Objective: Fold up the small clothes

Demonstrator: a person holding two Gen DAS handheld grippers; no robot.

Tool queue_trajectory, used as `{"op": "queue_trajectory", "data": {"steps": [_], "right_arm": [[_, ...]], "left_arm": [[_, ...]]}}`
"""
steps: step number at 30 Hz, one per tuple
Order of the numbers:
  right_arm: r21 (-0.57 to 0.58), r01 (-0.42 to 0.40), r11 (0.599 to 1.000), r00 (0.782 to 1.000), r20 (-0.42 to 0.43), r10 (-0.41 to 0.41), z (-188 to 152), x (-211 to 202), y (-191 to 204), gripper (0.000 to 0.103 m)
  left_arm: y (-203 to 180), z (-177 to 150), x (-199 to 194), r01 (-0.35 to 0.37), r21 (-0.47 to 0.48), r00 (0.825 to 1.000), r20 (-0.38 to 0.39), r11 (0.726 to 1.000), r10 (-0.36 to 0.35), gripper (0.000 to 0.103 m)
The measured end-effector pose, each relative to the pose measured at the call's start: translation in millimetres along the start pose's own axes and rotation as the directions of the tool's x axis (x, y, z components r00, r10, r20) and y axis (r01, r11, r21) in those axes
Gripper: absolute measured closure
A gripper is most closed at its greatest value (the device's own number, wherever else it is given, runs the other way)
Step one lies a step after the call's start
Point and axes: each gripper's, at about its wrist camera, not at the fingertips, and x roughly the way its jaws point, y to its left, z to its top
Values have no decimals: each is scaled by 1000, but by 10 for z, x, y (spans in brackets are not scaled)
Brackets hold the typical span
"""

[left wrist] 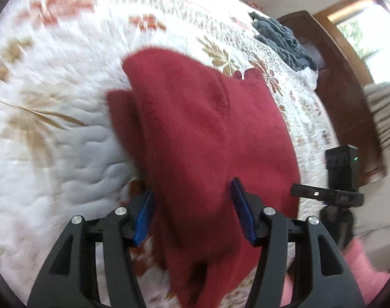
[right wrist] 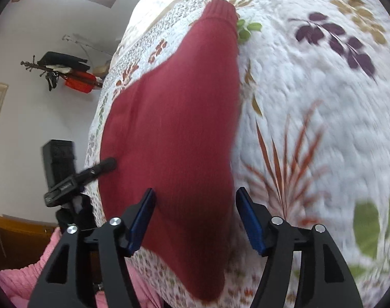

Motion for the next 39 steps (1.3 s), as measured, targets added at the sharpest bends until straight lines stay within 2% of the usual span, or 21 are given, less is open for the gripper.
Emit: {"op": "queue_trajectory", "data": {"steps": [2, 7, 11, 14, 16, 19, 21, 35, 39], "right_arm": [[7, 3, 1000, 1000, -7, -3, -101, -1, 4, 37], [36, -11, 999, 1000, -12, 12, -338, 37, -14, 37], [77, -14, 997, 1000, -16, 15, -428, 93, -78, 38], [82, -10, 997, 999, -30, 13, -457, 115, -90, 52], [69, -5, 998, 1000, -30, 7, -451, 97, -30, 64], [44, 30, 999, 999, -23, -29, -476, 48, 69, 75], [44, 28, 999, 999, -16, -28, -490, 36, 106, 77], [88, 65, 994, 998, -14, -64, -577, 144, -44, 76], [40, 140, 989, 990, 11, -141, -615, 1, 103, 64]], "left_arm": [[-88, -140, -230, -35, 36, 999, 41, 999, 33, 47], [-255, -459, -556, -52, 63, 994, 102, 997, 46, 43], [-326, -620, -440, -79, 65, 994, 77, 995, 74, 43], [-269, -659, -296, -95, 22, 995, 46, 995, 94, 44], [-205, -691, -255, -96, -9, 995, 31, 995, 97, 46], [-134, -723, -177, -144, -13, 989, 7, 989, 144, 47], [-74, -744, -151, -152, -27, 988, -1, 988, 152, 47], [66, -823, -7, -186, -27, 982, -42, 982, 185, 45], [-24, -826, -102, -210, -16, 977, -36, 978, 209, 46]]}}
